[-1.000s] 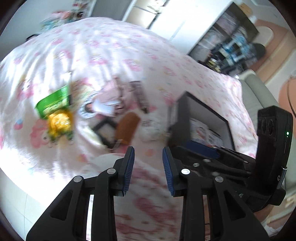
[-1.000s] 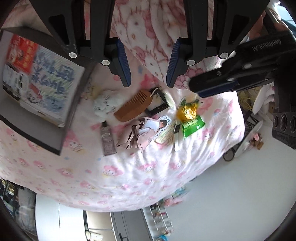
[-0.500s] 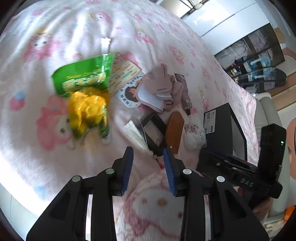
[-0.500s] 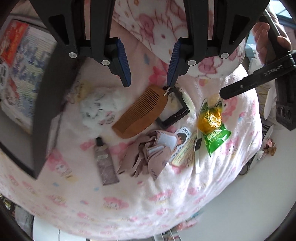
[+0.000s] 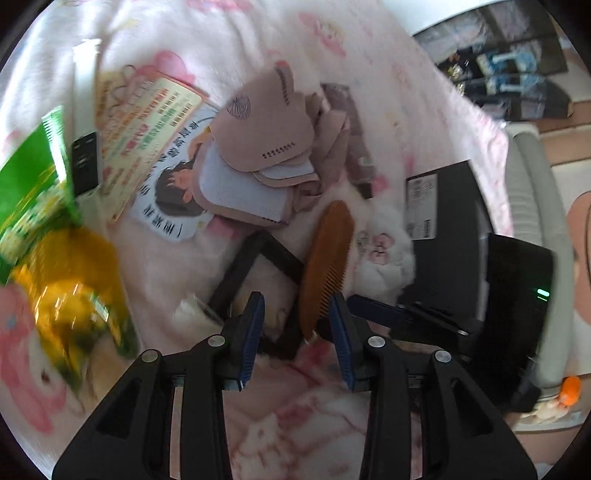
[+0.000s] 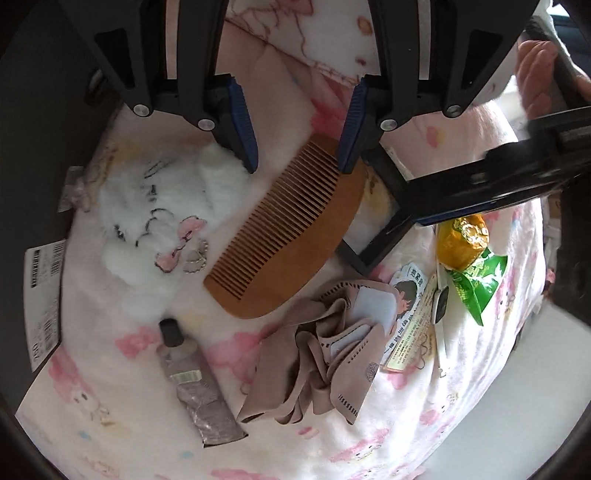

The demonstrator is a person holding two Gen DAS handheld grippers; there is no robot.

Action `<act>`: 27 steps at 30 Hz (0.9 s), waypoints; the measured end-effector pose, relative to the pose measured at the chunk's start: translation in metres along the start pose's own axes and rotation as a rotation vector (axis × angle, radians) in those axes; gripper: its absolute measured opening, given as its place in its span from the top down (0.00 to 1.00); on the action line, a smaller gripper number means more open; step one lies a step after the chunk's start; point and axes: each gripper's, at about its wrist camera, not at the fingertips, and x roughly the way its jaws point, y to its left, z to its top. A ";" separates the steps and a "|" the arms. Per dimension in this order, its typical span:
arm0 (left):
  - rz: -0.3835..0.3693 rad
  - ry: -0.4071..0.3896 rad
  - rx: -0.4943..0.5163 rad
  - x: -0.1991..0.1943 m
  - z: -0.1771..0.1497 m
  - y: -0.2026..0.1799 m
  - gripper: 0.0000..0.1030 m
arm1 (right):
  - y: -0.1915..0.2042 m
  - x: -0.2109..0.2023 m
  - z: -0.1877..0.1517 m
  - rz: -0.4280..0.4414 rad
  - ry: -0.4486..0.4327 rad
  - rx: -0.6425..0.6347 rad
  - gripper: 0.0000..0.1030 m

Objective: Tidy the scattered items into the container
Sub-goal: 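Move the left tool back toward the wooden comb on the bedspread, then close the left tool on the wooden comb and lift it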

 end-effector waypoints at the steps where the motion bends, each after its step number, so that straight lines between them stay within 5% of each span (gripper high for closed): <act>1: 0.003 0.015 0.010 0.005 0.002 -0.001 0.64 | 0.001 -0.001 0.001 0.014 -0.006 -0.006 0.61; 10: -0.045 0.117 0.021 0.028 0.012 -0.004 0.60 | -0.004 0.001 0.006 0.104 -0.012 0.019 0.61; 12: -0.015 0.122 0.034 0.030 0.012 -0.010 0.62 | 0.001 0.000 0.008 0.120 -0.020 -0.005 0.72; 15: 0.031 0.071 0.059 0.019 0.008 -0.017 0.74 | 0.008 -0.010 0.010 0.101 -0.046 -0.038 0.74; 27: -0.034 -0.099 0.171 -0.040 -0.029 -0.069 0.81 | 0.010 -0.082 -0.020 0.137 -0.191 -0.040 0.74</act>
